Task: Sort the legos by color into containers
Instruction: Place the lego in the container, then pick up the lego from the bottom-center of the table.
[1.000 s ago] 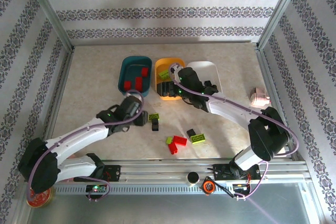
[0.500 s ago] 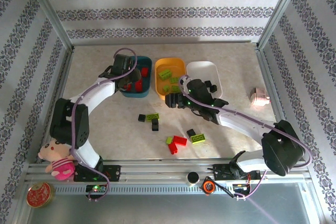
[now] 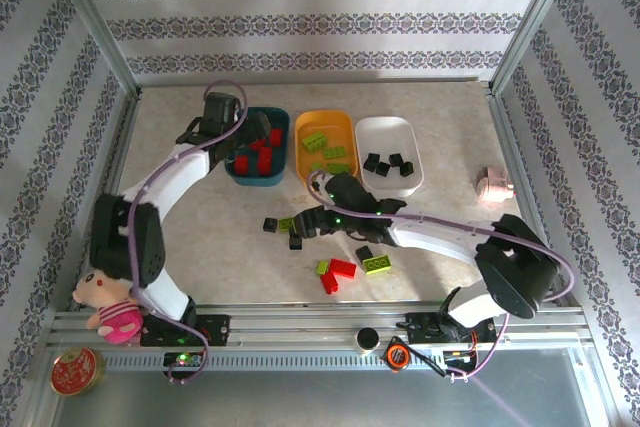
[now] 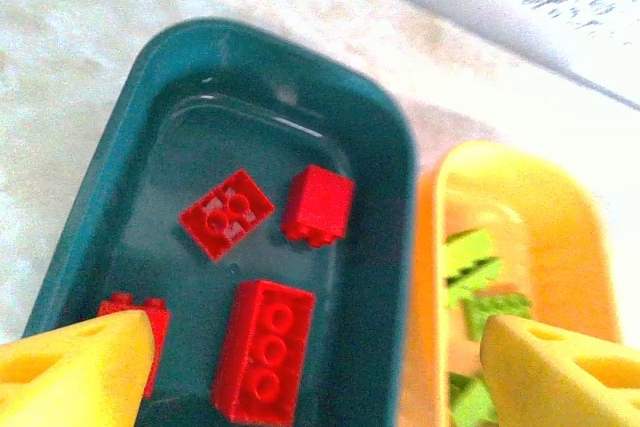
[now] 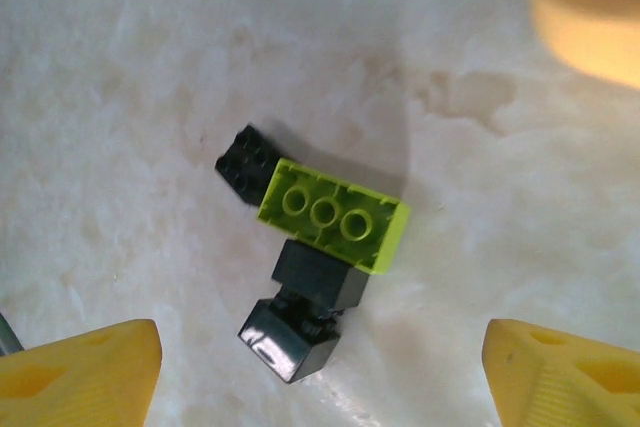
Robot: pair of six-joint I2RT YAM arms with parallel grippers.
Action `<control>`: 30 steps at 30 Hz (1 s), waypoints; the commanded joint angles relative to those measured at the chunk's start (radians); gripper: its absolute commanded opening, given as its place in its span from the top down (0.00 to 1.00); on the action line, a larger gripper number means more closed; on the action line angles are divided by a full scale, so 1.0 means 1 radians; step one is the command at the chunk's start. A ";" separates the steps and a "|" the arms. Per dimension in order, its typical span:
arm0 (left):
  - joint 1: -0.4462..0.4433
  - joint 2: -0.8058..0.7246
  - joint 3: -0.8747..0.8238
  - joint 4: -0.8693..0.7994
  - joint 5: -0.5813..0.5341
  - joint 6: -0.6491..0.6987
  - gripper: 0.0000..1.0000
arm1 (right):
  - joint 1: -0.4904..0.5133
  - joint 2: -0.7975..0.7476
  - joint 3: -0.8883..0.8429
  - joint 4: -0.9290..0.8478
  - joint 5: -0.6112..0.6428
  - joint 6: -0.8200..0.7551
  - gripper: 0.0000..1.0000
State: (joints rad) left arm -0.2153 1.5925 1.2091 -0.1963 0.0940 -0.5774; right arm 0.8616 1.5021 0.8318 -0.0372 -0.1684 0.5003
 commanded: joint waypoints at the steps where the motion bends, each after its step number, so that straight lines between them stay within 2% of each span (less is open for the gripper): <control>1: -0.021 -0.176 -0.107 0.067 0.020 -0.036 0.10 | 0.044 0.054 0.043 -0.031 0.022 0.021 0.17; 4: -0.036 -0.338 -0.262 0.109 0.015 -0.073 0.00 | 0.076 0.103 0.060 -0.027 0.043 0.037 0.18; 9: -0.046 -0.577 -0.498 0.118 0.003 -0.126 0.00 | 0.119 0.170 0.132 -0.093 0.093 0.012 0.19; 14: -0.047 -0.751 -0.616 0.063 -0.006 -0.145 0.00 | 0.151 0.233 0.203 -0.214 0.169 -0.001 0.20; 19: -0.046 -0.824 -0.661 0.010 -0.005 -0.162 0.00 | 0.177 0.296 0.255 -0.269 0.201 -0.010 0.24; 30: -0.046 -0.849 -0.699 -0.018 -0.002 -0.174 0.00 | 0.183 0.374 0.309 -0.286 0.228 -0.011 0.50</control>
State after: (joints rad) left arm -0.2497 0.7578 0.5152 -0.1867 0.1009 -0.7395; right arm 1.0325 1.8637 1.1156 -0.2996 0.0219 0.4946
